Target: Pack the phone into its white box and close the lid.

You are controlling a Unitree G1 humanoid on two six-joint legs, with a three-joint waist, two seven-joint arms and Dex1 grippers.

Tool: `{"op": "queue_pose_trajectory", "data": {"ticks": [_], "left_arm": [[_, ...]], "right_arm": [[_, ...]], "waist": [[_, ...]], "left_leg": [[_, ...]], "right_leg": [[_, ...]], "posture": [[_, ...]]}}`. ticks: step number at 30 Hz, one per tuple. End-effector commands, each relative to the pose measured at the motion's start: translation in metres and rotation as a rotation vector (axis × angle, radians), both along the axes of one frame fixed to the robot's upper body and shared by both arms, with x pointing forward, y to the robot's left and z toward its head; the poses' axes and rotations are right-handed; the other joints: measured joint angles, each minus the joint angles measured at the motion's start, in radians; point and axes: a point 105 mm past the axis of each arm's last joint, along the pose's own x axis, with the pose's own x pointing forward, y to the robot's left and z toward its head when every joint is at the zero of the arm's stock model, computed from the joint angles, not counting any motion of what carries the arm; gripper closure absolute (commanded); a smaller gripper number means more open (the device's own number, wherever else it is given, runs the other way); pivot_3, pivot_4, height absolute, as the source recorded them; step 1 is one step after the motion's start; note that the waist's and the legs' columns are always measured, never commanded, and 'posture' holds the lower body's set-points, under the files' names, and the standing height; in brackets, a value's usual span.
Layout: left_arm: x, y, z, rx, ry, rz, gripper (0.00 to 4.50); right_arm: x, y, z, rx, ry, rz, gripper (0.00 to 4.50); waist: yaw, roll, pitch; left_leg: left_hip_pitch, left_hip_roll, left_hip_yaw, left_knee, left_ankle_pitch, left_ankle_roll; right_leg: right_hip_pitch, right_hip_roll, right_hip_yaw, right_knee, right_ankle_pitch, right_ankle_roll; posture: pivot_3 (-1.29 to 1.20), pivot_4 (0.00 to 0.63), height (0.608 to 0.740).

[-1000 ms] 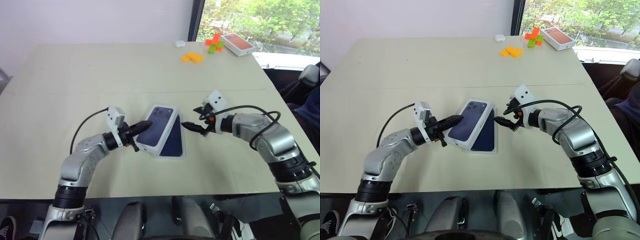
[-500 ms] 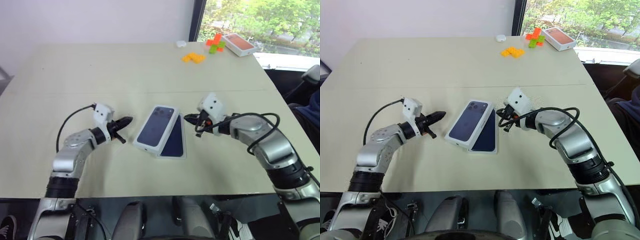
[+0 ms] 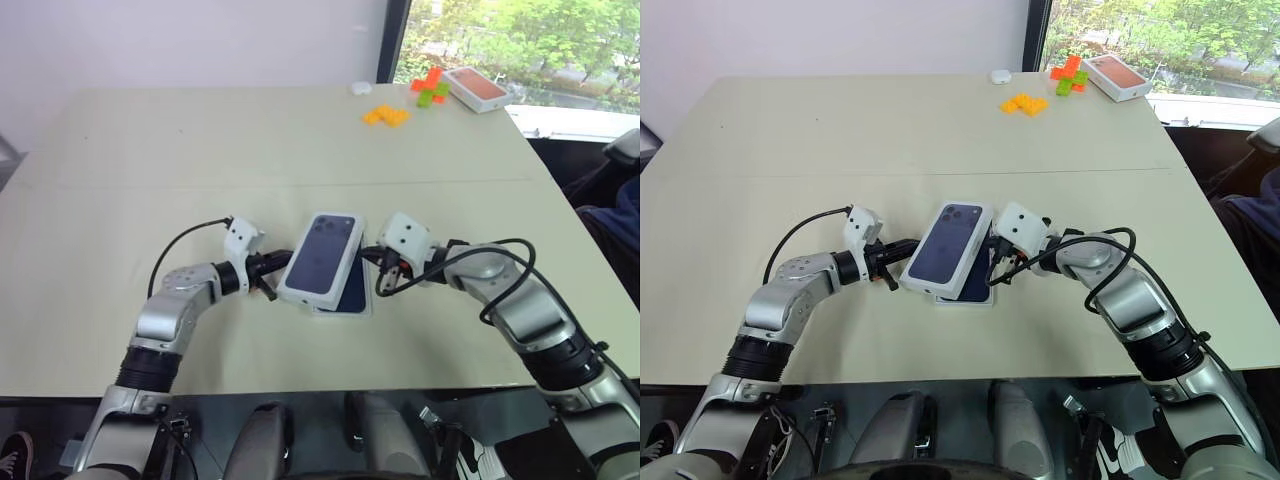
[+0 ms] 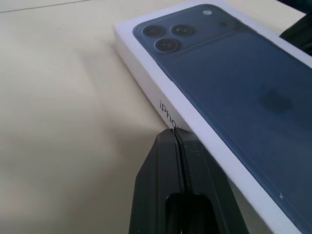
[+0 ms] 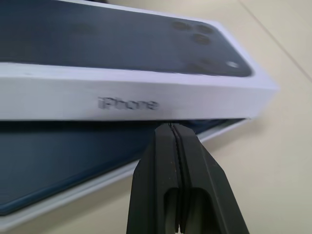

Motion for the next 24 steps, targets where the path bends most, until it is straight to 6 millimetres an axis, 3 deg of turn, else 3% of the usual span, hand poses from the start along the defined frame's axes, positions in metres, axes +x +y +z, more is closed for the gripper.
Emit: {"op": "queue_pose_trajectory", "data": {"ticks": [1,13,24], "left_arm": [[-0.007,-0.016,0.018,-0.043,-0.050,-0.063,4.50],[-0.032,-0.038,0.026,-0.057,-0.041,-0.155,4.50],[-0.033,-0.028,0.015,-0.032,0.000,-0.128,4.50]], "right_arm": [[-0.005,0.008,0.006,-0.011,-0.040,0.045,4.47],[0.000,-0.011,0.007,-0.070,-0.054,0.021,4.47],[-0.008,-0.013,0.003,-0.092,-0.036,0.034,4.47]], "waist": [[0.000,0.000,0.000],[0.000,0.000,0.000],[0.001,0.000,0.000]], "left_leg": [[0.000,0.000,0.000,0.000,0.000,0.000],[0.002,0.000,0.000,0.000,0.000,0.000],[0.002,-0.001,0.000,0.000,0.000,0.000]], "right_leg": [[0.000,0.000,0.000,0.000,0.000,0.000],[0.002,0.000,0.000,0.000,0.000,0.000],[0.003,0.000,0.000,0.000,0.000,0.000]], "posture": [[0.00,0.150,0.740],[0.00,0.150,0.740],[0.00,0.150,0.740]]}}
